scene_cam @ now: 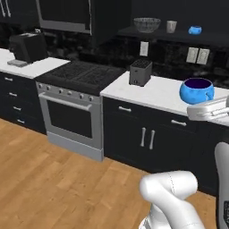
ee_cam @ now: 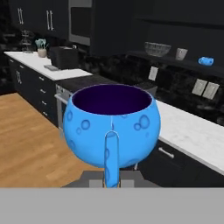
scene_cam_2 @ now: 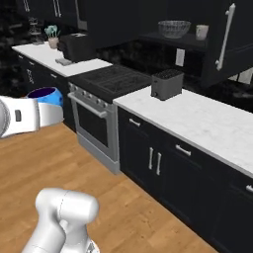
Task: Gather all objects into one cabinet and sort the glasses and bowls to opposite sides.
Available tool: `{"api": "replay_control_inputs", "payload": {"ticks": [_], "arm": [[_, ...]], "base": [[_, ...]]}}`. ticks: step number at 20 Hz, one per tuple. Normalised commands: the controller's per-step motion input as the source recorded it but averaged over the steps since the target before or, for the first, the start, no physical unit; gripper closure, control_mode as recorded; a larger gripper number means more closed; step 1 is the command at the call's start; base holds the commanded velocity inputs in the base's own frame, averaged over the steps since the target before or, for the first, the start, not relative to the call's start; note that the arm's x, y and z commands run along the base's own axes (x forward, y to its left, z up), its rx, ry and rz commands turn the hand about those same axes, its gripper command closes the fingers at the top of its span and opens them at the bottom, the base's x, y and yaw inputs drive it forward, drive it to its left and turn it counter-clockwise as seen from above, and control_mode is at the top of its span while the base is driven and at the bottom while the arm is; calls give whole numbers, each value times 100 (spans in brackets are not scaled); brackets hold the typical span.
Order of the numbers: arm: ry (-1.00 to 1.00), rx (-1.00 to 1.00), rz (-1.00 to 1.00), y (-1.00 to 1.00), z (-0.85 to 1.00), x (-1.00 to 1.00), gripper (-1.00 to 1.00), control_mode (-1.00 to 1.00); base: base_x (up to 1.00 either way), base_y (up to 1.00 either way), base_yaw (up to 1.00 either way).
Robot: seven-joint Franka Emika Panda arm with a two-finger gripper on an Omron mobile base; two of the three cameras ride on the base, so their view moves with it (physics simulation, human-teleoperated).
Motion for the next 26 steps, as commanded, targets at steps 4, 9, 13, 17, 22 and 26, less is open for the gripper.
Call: {"api": "replay_control_inputs", "payload": {"ticks": [4,9,13,17,22,26], "arm": [[0,0,0,0,0,0,100,100],[0,0,0,0,0,0,100,100],[0,0,0,0,0,0,100,100],[0,0,0,0,0,0,100,100],[0,0,0,0,0,0,100,100],[0,0,0,0,0,0,100,100]], "base": [[80,0,-29],[69,7,-32],[60,32,-36],[58,54,-37],[67,75,-34],[64,64,-37]]}}
